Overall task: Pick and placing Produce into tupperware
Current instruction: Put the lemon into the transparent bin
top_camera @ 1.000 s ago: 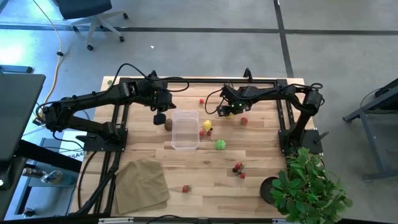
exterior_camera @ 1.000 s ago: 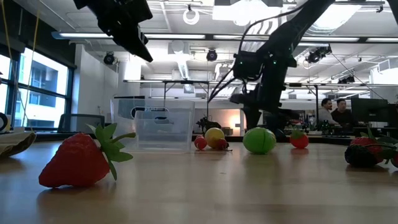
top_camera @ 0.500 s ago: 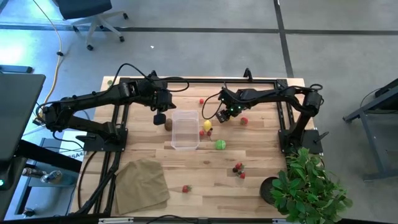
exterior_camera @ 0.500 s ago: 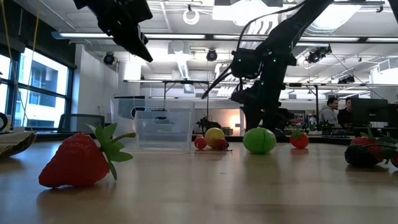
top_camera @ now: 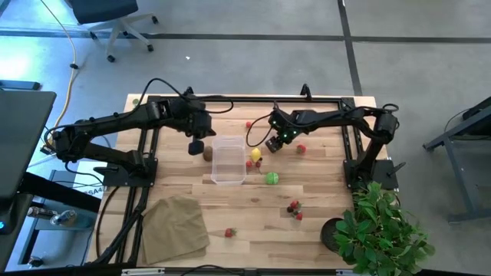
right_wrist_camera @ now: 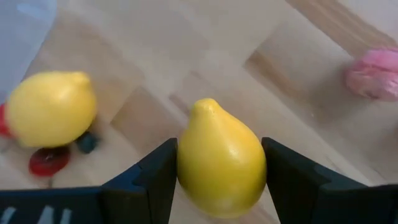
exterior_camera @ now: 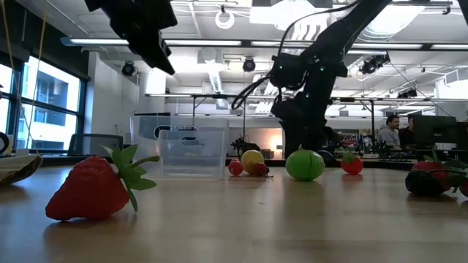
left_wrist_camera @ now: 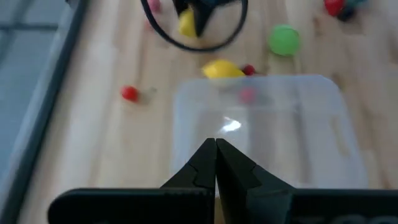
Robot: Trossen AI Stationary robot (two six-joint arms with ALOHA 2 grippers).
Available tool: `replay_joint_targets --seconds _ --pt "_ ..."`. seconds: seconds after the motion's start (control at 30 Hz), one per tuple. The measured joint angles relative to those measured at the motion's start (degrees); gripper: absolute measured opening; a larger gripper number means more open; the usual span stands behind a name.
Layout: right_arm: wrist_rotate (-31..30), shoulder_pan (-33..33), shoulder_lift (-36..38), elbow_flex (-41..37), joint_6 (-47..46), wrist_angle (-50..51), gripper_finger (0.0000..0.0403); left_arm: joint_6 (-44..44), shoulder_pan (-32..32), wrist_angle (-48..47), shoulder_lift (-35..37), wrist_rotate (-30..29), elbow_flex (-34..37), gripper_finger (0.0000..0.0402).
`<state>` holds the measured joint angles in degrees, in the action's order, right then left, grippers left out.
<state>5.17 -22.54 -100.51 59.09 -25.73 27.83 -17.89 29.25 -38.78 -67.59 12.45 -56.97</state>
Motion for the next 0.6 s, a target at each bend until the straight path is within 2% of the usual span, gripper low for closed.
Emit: replay_joint_targets --seconds 0.13,0.27,0.6 --pt "0.33 1.88 1.27 0.02 4.79 -1.15 0.0193 -0.17 -0.02 -3.56 0.43 6.95 0.01 0.0001" --pt "0.12 3.42 2.76 0.02 6.84 -1.42 0.0193 -1.60 -0.01 -3.62 4.66 9.82 0.04 0.0001" --pt "-0.50 4.35 7.69 0.07 10.40 -3.92 0.0193 -2.91 1.13 -4.89 24.01 2.09 -0.02 0.0001"
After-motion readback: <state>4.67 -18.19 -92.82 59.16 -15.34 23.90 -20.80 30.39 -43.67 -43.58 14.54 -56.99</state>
